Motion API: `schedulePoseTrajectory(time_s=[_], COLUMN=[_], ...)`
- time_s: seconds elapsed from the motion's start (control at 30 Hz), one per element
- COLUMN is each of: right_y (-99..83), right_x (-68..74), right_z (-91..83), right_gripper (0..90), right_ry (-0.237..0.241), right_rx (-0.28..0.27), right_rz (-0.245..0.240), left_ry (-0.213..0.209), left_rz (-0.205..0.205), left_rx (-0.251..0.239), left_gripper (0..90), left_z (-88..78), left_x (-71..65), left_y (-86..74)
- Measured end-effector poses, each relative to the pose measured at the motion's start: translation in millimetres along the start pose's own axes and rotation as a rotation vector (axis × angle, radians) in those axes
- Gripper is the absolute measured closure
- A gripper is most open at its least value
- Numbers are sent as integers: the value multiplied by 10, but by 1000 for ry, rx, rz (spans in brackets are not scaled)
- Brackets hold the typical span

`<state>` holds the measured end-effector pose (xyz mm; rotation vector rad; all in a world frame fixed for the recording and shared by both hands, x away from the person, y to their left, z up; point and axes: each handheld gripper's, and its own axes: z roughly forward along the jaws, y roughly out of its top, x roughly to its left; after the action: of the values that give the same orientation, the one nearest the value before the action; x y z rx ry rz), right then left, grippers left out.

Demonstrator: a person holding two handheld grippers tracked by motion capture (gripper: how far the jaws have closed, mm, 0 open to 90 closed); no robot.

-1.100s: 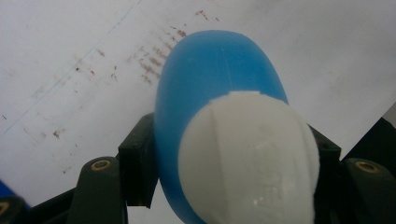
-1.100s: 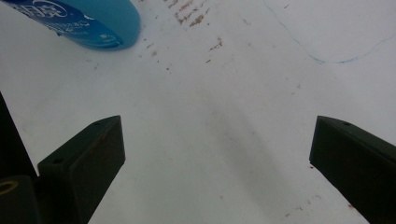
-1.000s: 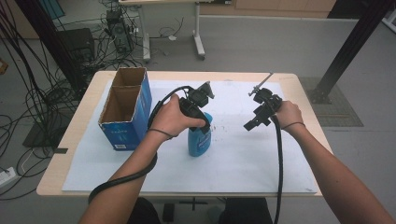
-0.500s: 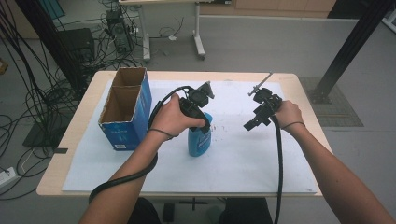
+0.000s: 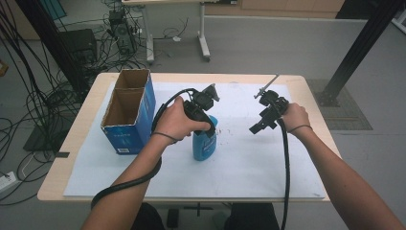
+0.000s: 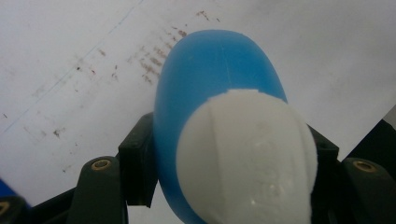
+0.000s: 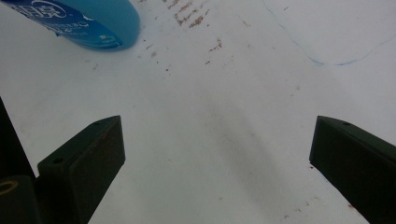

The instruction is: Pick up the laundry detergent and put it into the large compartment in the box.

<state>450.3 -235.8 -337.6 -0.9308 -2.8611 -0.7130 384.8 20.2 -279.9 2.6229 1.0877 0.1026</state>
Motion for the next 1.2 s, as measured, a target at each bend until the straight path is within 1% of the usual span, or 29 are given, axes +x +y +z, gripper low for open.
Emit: schedulePoseTrajectory(time_s=[0.13, 0.43, 0.53, 0.63, 0.83, 1.2], right_y=[-9, -12, -12, -12, -18, -13], right_x=[-5, -2, -1, 0, -10, -7], right_z=[-7, -16, -15, -15, -16, -13], right_gripper=[31, 31, 31, 31, 31, 31], right_ry=[-1, -5, -4, -3, -5, -5], right_rx=[-3, -8, -4, -7, -9, -6], right_rz=[8, 5, 6, 7, 4, 7], left_ry=[2, 6, 9, 11, 8, 5], left_rz=[1, 6, 3, 10, 3, 5], left_rx=[-1, -9, -7, -1, -1, -3], left_gripper=[373, 374, 373, 374, 374, 374], left_z=[0, 0, 0, -1, -2, -2], left_x=[-2, -8, -12, -14, -9, -1], left_y=[-1, -11, -8, -2, -4, -8])
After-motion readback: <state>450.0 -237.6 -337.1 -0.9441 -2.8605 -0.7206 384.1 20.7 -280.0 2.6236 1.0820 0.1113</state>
